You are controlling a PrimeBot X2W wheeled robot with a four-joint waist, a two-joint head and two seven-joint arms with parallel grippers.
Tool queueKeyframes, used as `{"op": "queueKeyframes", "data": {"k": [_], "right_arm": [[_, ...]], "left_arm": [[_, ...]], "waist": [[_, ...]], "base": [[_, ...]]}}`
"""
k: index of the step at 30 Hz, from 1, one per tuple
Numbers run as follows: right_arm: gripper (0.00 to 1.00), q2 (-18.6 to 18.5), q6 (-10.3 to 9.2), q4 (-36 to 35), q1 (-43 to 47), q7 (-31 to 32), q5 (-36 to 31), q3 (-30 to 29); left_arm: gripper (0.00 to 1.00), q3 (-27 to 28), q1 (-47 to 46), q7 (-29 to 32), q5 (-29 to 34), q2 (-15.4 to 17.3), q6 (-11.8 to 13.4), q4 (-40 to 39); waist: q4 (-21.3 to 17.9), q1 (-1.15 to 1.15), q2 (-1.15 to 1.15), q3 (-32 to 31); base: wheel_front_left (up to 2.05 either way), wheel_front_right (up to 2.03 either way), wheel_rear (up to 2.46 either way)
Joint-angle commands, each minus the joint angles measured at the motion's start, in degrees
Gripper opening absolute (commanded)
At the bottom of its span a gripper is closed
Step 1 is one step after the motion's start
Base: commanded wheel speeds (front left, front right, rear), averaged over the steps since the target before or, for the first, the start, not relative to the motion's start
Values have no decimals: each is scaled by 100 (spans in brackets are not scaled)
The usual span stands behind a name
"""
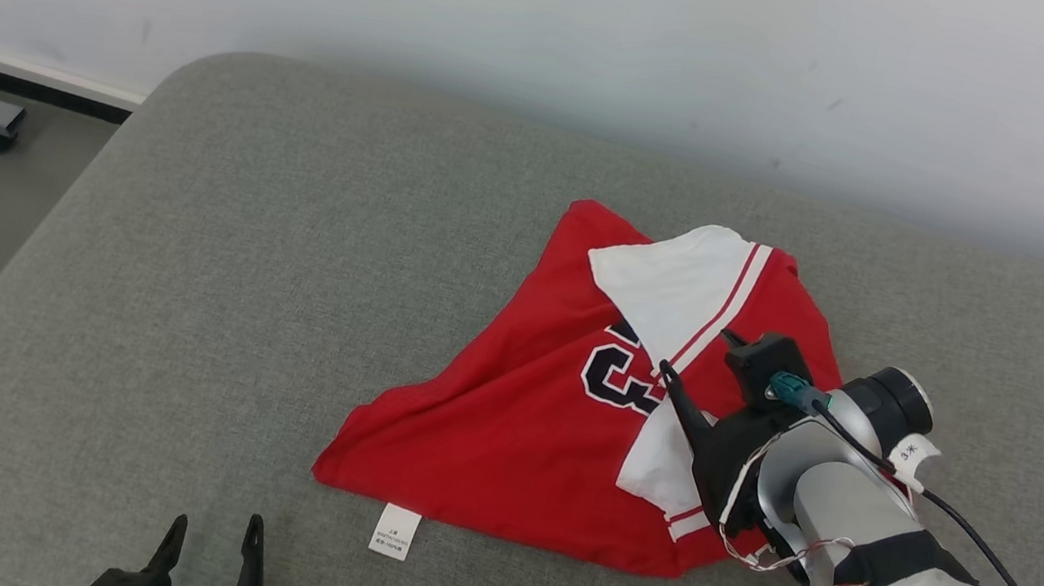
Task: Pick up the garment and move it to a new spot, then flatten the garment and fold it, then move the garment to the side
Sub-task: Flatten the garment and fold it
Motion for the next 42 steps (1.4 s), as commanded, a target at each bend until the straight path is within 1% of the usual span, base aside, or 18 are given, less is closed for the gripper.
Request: {"op": "queueKeyframes", "data": {"k": [1, 8, 13, 16, 19, 20, 23, 25, 26, 27, 28, 29, 30, 33, 37, 39, 42], "right_arm": [[100, 50, 3, 104, -117, 40, 56, 71], [100, 115, 3, 625, -328, 372, 209, 296], [100, 105, 3, 861, -368, 477, 283, 401], [100, 56, 3, 961, -407, 440, 286, 427], [90, -21, 3, 1030, -435, 351, 275, 402], [84, -40, 3, 1048, -449, 287, 296, 362], [81, -47, 3, 1103, -499, 160, 258, 327], [75, -59, 3, 1144, -512, 157, 221, 313], [67, -60, 3, 1161, -510, 161, 232, 291], [50, -64, 3, 1171, -514, 144, 233, 278], [44, -70, 3, 1177, -539, 100, 215, 262], [26, -67, 3, 1179, -568, 28, 215, 233], [0, -64, 3, 1181, -593, -56, 211, 206], [0, -81, 3, 1205, -634, -217, 185, 116], [0, -222, 3, 1221, -871, -423, 143, -134], [0, -344, 3, 1243, -989, -477, 96, -294], [0, -681, 3, 1274, -1203, -521, 14, -616]], "left_arm": [[100, -38, -65, -17, -28, -6, 29, -22], [100, -209, -153, -17, -133, -6, 77, -64], [100, -270, -154, -17, -194, -6, 125, -103], [100, -271, -155, -17, -209, -5, 135, -131], [100, -287, -168, -17, -220, -7, 154, -138], [100, -289, -171, -17, -222, -6, 163, -144], [100, -285, -186, -17, -211, -6, 169, -157], [100, -279, -191, -17, -193, -6, 154, -131], [100, -272, -198, -17, -189, -6, 152, -123], [100, -273, -207, -17, -185, -7, 148, -122], [100, -272, -213, -17, -178, -7, 147, -126], [100, -272, -220, -17, -175, -6, 144, -138], [100, -272, -224, -17, -161, -6, 136, -152], [100, -264, -222, -17, -142, -6, 126, -162], [100, -258, -216, -17, -87, -6, 92, -172], [100, -259, -215, -17, -72, -6, 100, -178], [100, -266, -241, -17, -48, -6, 75, -198]], "waist": [[56, -1, 0, 81], [196, -1, 0, 281], [246, -1, 0, 396], [244, -1, 0, 429], [224, -1, 0, 445], [212, -1, 0, 448], [164, -1, 0, 461], [140, -1, 0, 462], [126, -1, 0, 464], [114, -1, 0, 464], [102, -1, 0, 469], [92, -1, 0, 474], [83, -1, 0, 476], [65, -1, 0, 472], [63, -1, 0, 478], [78, -1, 0, 491], [125, -1, 0, 535]], "base": [[0, 0, 0], [0, 0, 0], [0, 0, 0], [0, 0, 0], [0, 0, 0], [0, 0, 0], [0, 0, 0], [0, 0, 0], [0, 0, 0], [0, 0, 0], [0, 0, 0], [0, 0, 0], [0, 0, 0], [0, 0, 0], [0, 0, 0], [0, 0, 0], [0, 0, 0]]}}
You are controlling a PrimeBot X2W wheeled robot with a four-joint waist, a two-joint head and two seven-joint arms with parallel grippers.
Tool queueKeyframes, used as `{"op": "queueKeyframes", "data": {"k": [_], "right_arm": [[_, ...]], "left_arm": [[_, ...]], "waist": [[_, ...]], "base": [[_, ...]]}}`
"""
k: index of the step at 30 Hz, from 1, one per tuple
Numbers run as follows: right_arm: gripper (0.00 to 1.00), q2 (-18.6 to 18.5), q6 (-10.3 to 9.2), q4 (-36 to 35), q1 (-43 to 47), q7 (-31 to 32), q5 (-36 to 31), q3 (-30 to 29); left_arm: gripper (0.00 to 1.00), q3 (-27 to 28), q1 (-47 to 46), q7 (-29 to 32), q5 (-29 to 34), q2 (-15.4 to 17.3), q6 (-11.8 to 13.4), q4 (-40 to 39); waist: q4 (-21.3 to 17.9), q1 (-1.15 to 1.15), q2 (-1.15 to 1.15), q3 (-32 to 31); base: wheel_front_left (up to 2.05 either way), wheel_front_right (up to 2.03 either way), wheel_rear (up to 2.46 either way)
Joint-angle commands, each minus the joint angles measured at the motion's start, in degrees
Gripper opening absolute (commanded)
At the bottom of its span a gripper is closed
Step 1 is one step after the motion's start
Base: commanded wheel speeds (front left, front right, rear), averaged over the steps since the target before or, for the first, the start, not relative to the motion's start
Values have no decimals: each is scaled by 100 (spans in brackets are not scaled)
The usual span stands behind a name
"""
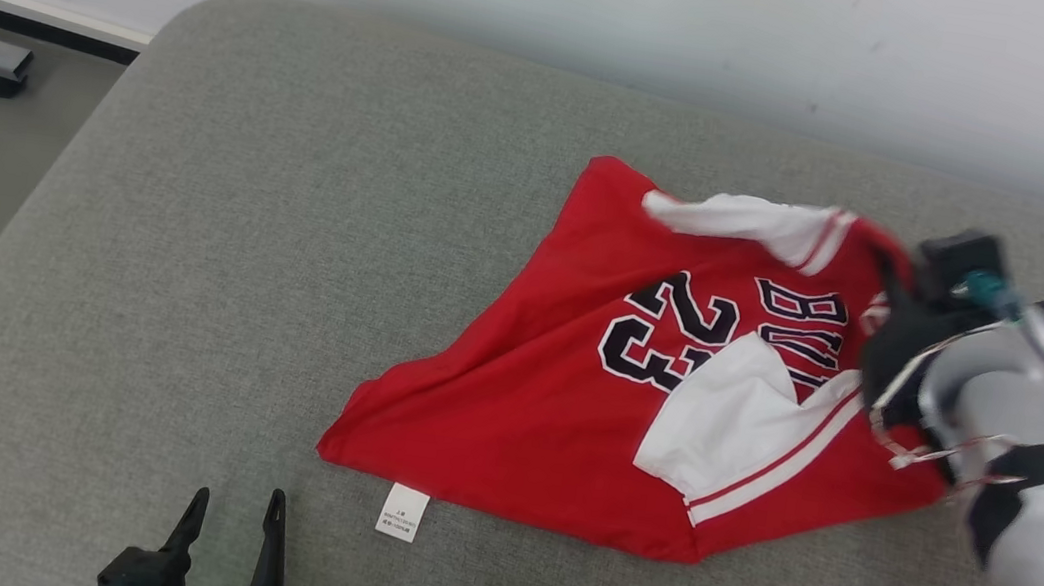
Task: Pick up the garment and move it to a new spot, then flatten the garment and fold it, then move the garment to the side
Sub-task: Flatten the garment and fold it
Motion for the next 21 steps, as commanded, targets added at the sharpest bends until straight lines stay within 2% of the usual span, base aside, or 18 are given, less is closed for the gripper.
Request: {"op": "queueKeyframes", "data": {"k": [1, 9, 10, 13, 14, 15, 16, 21], "right_arm": [[0, -268, 5, 39, -147, -51, -99, -218], [0, -1168, 4, 64, -370, 82, -611, -1166], [0, -1168, 4, 64, -370, 82, -611, -1166], [0, -1526, 4, 63, -288, 298, -762, -1758], [48, -1609, 4, 61, -267, 335, -843, -1974], [87, -1657, 4, 62, -239, 370, -911, -2200], [100, -1683, 4, 62, -211, 412, -982, -2416], [100, -1782, 4, 65, -21, 512, -1497, -3392]], "left_arm": [[100, 1, -79, -17, 47, -5, -13, -29], [100, -32, -130, -17, 80, -5, 14, -125], [100, -32, -130, -17, 80, -5, 14, -125], [100, -83, -199, -17, 64, -6, 8, -159], [100, -112, -219, -17, 61, -6, 15, -167], [100, -129, -239, -17, 46, -5, 26, -177], [100, -146, -244, -17, 41, -4, 39, -187], [100, -176, -290, -17, 37, -5, 85, -193]], "waist": [[53, 0, 0, 52], [209, 0, 0, 324], [209, 0, 0, 324], [279, 0, 0, 453], [303, 0, 0, 503], [320, 0, 0, 545], [329, 0, 0, 588], [301, 0, 0, 686]], "base": [[0, 0, 0], [0, 0, 0], [0, 0, 0], [0, 0, 0], [0, 0, 0], [0, 0, 0], [0, 0, 0], [0, 0, 0]]}}
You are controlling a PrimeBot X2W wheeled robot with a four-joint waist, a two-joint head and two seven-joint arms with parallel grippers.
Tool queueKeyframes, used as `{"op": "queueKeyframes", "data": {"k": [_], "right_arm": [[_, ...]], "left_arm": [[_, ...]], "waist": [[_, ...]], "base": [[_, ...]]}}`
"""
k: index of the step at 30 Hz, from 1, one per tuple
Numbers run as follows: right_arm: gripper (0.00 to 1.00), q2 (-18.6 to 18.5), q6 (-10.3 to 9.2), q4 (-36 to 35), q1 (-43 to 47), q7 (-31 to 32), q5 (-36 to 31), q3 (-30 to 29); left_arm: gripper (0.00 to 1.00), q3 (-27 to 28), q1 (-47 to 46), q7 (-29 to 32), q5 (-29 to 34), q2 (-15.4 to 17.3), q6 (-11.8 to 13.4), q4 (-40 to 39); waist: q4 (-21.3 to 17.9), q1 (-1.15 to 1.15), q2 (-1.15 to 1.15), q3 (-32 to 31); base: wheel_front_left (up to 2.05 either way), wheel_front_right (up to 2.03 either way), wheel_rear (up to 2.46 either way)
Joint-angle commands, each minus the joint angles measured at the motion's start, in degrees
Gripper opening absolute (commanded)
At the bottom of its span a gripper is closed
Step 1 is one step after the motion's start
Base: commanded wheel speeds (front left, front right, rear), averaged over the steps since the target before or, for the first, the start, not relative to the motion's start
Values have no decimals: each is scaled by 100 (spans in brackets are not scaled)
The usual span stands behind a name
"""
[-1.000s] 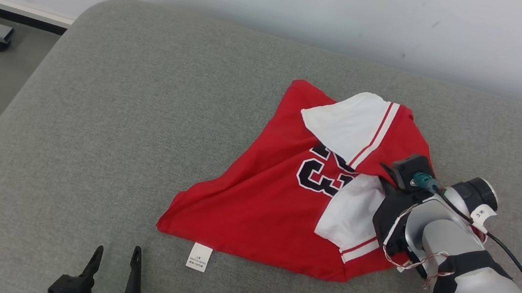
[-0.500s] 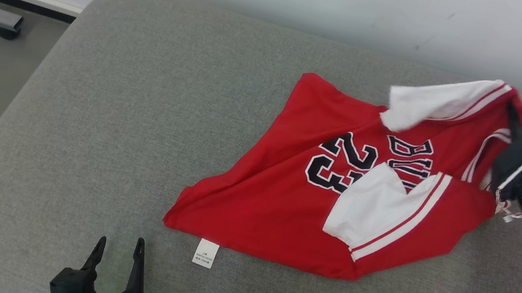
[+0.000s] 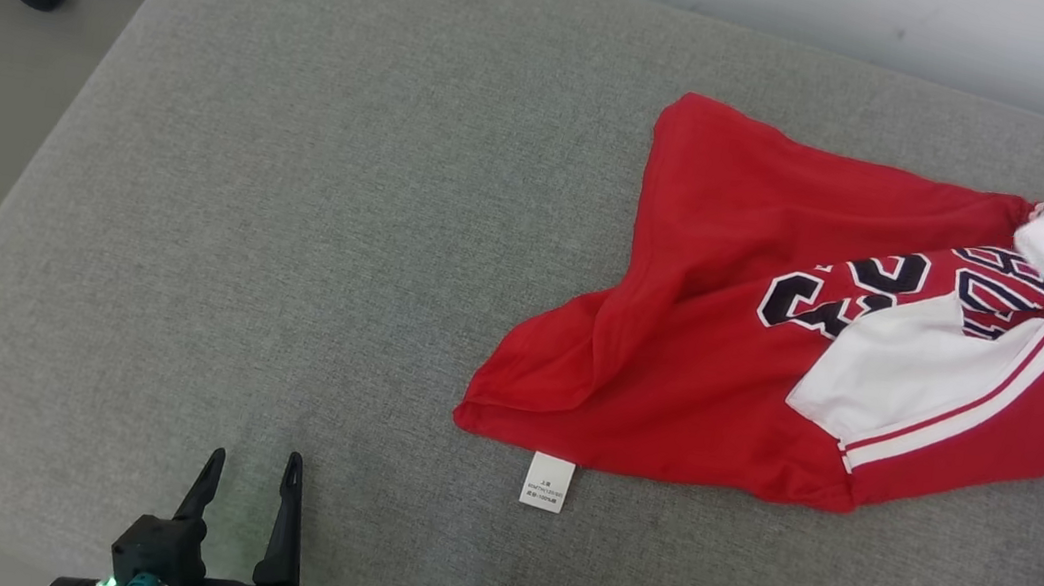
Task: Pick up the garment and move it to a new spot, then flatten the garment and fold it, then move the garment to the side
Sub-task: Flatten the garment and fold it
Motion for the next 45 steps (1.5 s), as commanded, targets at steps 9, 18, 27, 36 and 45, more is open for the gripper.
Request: {"op": "queueKeyframes", "data": {"k": [9, 18, 27, 36, 45], "right_arm": [[100, 669, 2, -323, 405, -434, -969, -923], [100, 1774, 2, -849, 701, -605, -842, -372], [100, 2153, 2, -1234, 1387, -607, 192, 1103], [100, 2128, 2, -1323, 1679, -306, 1270, 2308], [100, 1907, 2, -1421, 1553, 383, 2039, 3072]], "left_arm": [[100, 1, -85, -17, 20, -5, 59, 40], [100, 100, 20, -17, 64, -6, 10, 138], [100, 129, 127, -17, 62, -5, -10, 204], [100, 171, 246, -17, 72, -6, -48, 238], [100, 197, 274, -17, 93, -7, -79, 246]], "waist": [[-271, -1, -1, -87], [-571, -1, -1, -330], [-677, -1, -1, -525], [-672, -1, -1, -686], [-632, -1, -1, -746]], "base": [[0, 0, 0], [0, 0, 0], [0, 0, 0], [0, 0, 0], [0, 0, 0]]}}
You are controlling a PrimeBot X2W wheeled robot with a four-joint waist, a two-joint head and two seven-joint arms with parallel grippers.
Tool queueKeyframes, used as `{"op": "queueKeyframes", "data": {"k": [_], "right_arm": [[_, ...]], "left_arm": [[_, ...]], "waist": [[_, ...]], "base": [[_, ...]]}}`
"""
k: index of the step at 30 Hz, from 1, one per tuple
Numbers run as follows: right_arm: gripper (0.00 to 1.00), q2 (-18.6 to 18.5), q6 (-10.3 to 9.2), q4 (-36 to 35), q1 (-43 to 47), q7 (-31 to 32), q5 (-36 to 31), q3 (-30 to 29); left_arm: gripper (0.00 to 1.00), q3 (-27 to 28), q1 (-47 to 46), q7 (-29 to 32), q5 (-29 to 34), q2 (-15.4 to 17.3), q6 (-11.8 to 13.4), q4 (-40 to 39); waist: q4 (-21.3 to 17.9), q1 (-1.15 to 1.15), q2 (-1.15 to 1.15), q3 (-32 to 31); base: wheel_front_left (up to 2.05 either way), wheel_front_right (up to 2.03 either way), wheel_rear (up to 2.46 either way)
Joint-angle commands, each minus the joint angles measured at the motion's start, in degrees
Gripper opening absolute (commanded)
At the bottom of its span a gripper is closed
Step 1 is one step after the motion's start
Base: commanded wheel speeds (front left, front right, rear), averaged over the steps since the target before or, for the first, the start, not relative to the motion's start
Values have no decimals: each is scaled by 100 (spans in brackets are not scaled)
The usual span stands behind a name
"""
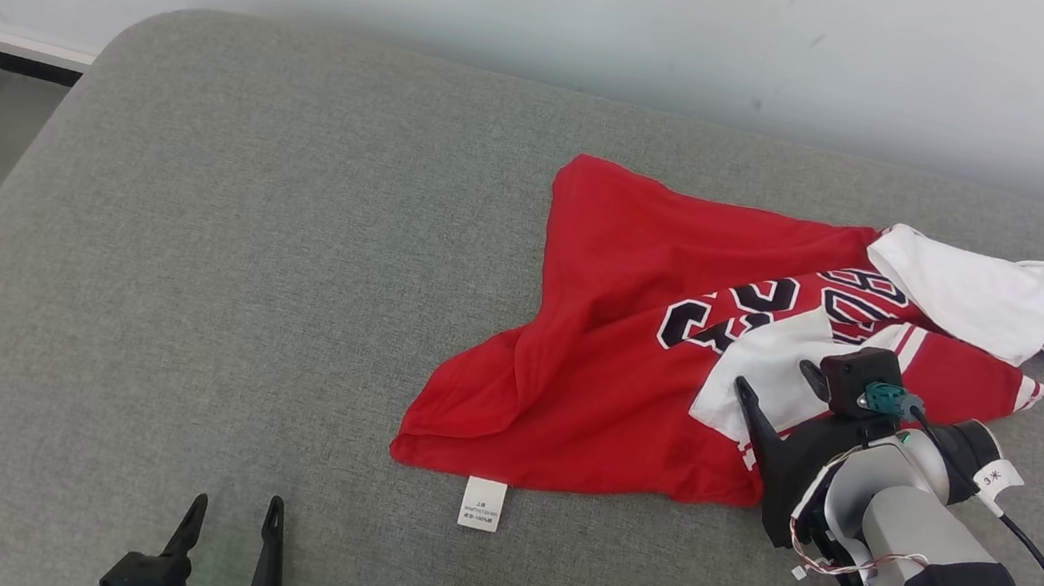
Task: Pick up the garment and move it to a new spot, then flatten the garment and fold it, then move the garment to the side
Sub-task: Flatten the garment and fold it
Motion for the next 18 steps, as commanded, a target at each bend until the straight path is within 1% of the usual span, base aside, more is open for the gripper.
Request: {"op": "queueKeyframes", "data": {"k": [1, 2, 3, 4, 5, 6, 7, 8, 9, 10, 11, 13, 18], "right_arm": [[93, -24, 1, 7, -63, 16, 43, 31], [87, -33, 1, 31, -70, 52, 81, 64], [86, -36, 1, 59, -75, 68, 123, 87], [76, -46, 1, 93, -81, 96, 142, 122], [60, -54, 1, 134, -90, 108, 175, 136], [58, -63, 1, 169, -98, 121, 195, 158], [49, -70, 1, 196, -115, 122, 200, 186], [45, -68, 1, 238, -134, 119, 233, 197], [30, -63, 2, 278, -154, 118, 257, 208], [4, -73, 1, 310, -185, 96, 243, 232], [0, -76, 1, 340, -210, 50, 278, 208], [0, -111, 1, 403, -256, -87, 248, 193], [0, -45, 1, 556, -262, -408, 345, 133]], "left_arm": [[100, -7, 23, -17, 35, -4, -20, 0], [100, -9, 21, -17, 34, -4, -23, -1], [100, -7, 23, -17, 32, -4, -26, -3], [100, -6, 29, -17, 32, -4, -28, -6], [100, 2, 40, -17, 27, -4, -30, -9], [100, 7, 50, -17, 27, -4, -33, -12], [100, 14, 57, -17, 22, -4, -31, -15], [100, 18, 61, -17, 14, -4, -25, -14], [100, 20, 59, -17, 6, -4, -21, -13], [100, 27, 55, -17, -9, -4, -13, -12], [100, 32, 50, -17, -21, -4, -3, -6], [100, 21, 36, -17, -22, -5, 8, 1], [100, 88, 67, -17, 5, -4, 7, 12]], "waist": [[16, 1, 0, -4], [27, 1, 0, -5], [39, 1, 0, -5], [51, 1, 0, -5], [62, 1, 0, -2], [72, 1, 0, 3], [81, 1, 0, 10], [88, 1, 0, 14], [93, 1, 0, 16], [99, 1, 0, 19], [102, 1, 0, 19], [105, 1, 0, 17], [61, 1, 0, -74]], "base": [[0, 0, 0], [0, 0, 0], [0, 0, 0], [0, 0, 0], [0, 0, 0], [0, 0, 0], [0, 0, 0], [0, 0, 0], [0, 0, 0], [0, 0, 0], [0, 0, 0], [0, 0, 0], [0, 0, 0]]}}
